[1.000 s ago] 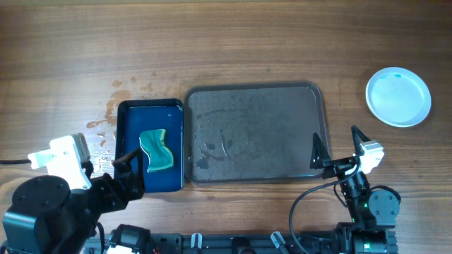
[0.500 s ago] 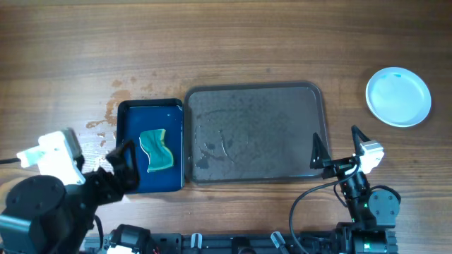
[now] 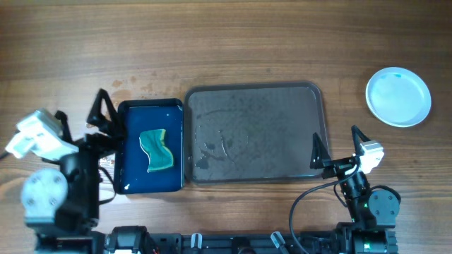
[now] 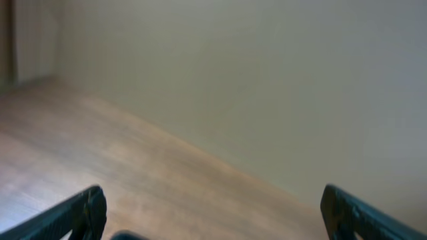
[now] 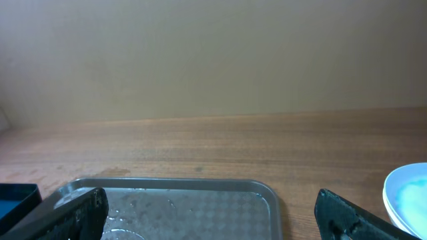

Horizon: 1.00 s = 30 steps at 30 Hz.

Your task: Clean dirty plates on tray and stack at the side

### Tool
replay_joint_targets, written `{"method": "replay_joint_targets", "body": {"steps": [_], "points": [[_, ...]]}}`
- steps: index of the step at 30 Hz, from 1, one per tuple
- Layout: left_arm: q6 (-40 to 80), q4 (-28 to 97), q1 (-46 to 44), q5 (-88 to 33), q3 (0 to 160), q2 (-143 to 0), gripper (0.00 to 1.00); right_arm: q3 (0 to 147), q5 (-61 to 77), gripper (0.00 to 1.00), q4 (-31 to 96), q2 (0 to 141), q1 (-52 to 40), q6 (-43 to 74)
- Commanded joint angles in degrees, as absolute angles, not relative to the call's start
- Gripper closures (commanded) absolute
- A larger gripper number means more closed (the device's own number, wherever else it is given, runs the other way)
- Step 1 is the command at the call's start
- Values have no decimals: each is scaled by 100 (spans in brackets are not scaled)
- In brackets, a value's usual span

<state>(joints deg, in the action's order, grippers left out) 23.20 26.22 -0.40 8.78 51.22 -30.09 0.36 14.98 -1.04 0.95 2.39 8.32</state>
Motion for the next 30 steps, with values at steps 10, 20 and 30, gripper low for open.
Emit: {"method": "replay_joint_targets", "body": {"steps": [10,20,30], "points": [[2488,1476,287,126,2174,-607,0,30,1505,0,-119,80,209,913],[2491,947,303,60,1247,-40,0,30,1507,0,-119,80,209,915],[2488,209,303,40,845,-19,0,30,1507,0,-119,80,209,915]]}}
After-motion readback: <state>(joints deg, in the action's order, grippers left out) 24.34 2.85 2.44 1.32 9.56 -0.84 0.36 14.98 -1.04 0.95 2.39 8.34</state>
